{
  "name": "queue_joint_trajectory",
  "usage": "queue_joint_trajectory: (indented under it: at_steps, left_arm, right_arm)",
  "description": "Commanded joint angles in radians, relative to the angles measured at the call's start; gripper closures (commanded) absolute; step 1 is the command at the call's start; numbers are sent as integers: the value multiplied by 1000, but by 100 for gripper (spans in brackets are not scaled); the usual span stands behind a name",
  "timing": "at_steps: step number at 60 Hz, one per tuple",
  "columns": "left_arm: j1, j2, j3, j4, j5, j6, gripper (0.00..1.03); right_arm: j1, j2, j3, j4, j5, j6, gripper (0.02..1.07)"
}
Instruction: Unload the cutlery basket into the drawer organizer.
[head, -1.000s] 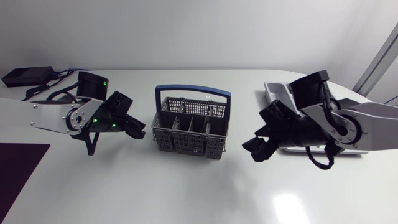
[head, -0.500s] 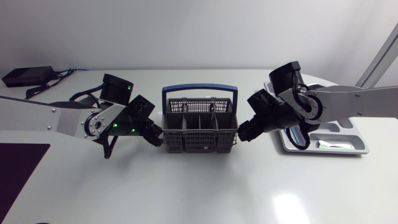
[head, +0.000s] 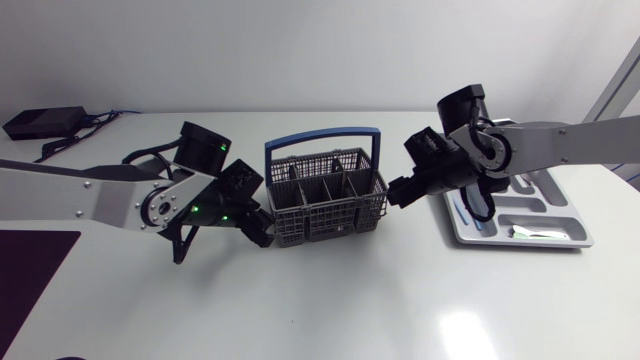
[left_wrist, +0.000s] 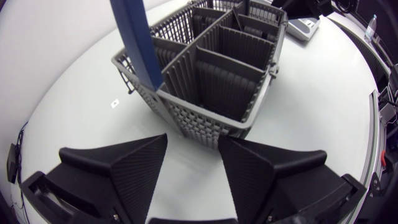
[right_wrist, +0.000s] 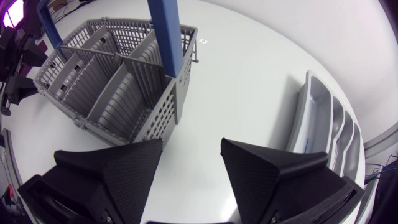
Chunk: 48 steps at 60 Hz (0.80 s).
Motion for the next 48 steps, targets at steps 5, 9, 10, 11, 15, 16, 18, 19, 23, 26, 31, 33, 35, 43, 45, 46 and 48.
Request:
queue_joint_trajectory:
  at_steps: [5, 9, 10, 11, 15, 16, 18, 19, 23, 26, 31, 33, 35, 43, 45, 46, 48]
  left_arm:
    - [12, -131, -33, -6, 22, -13, 44]
    - [15, -170, -37, -15, 24, -15, 44]
    - [15, -177, -37, -16, 24, -18, 44]
    - [15, -184, -37, -18, 24, -23, 44]
    - [9, -200, -37, -20, 24, -32, 44]
    - [6, -204, -37, -20, 24, -33, 44]
    - [1, -208, -37, -20, 25, -38, 44]
    - [-6, -208, -37, -18, 25, -41, 44]
    - [-19, -208, -36, -16, 24, -47, 44]
    - [-32, -205, -34, -13, 24, -53, 44]
    - [-45, -199, -30, -12, 24, -56, 44]
    - [-49, -197, -30, -10, 24, -60, 44]
    - [-51, -197, -28, -9, 24, -63, 44]
    - [-69, -193, -28, -3, 24, -67, 44]
    - [-72, -190, -30, -1, 24, -67, 44]
    - [-74, -188, -30, 0, 24, -67, 44]
    - [-77, -187, -30, 0, 24, -67, 44]
  right_arm:
    - [-3, -154, -23, -40, -5, 48, 32]
    - [8, -209, -24, -68, -8, 72, 32]
    - [16, -223, -24, -71, -8, 80, 32]
    - [20, -231, -24, -74, -8, 86, 32]
    - [57, -248, -12, -93, -8, 123, 32]
    - [66, -251, -9, -94, -8, 134, 32]
    - [82, -252, -4, -94, -7, 148, 32]
    - [95, -251, -1, -94, -5, 158, 32]
    - [123, -238, 9, -94, 2, 180, 32]
    - [158, -212, 20, -91, 12, 198, 32]
    - [215, -169, 32, -76, 62, 214, 32]
    - [235, -151, 37, -65, 79, 221, 32]
    - [253, -131, 43, -54, 98, 227, 32]
    - [310, -56, 74, -37, 165, 280, 33]
    - [315, -42, 80, -27, 180, 290, 33]
    - [315, -36, 82, -25, 188, 292, 33]
    - [315, -22, 89, -24, 202, 298, 33]
